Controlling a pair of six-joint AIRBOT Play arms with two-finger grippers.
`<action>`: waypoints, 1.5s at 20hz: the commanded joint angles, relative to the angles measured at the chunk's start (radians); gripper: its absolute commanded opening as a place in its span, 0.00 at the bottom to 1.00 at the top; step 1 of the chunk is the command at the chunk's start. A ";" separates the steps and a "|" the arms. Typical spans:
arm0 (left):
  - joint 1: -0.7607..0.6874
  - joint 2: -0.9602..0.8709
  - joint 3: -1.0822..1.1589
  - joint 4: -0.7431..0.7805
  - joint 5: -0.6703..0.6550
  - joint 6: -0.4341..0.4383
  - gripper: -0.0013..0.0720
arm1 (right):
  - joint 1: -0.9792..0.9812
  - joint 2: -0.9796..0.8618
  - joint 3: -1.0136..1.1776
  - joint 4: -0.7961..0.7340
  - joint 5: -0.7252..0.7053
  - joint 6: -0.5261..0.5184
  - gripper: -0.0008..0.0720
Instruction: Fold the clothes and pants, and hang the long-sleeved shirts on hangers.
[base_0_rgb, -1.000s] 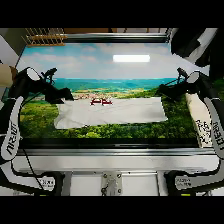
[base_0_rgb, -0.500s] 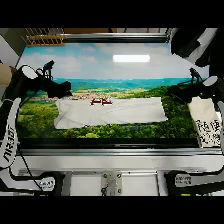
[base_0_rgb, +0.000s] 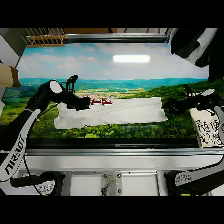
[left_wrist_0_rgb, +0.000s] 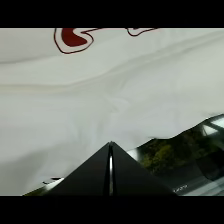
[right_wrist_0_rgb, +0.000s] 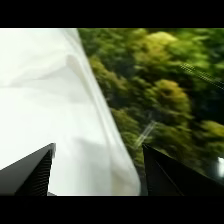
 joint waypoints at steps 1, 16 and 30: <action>-0.073 0.002 -0.010 0.001 0.079 -0.020 0.03 | 0.058 -0.065 -0.004 0.083 0.008 -0.040 0.84; -0.203 -0.191 0.198 -0.026 0.154 -0.113 0.03 | 0.072 0.088 0.160 -0.341 0.187 0.076 0.02; -0.456 -0.734 0.838 -0.026 -0.013 -0.140 0.03 | 0.354 0.229 0.615 -0.365 0.427 0.269 0.02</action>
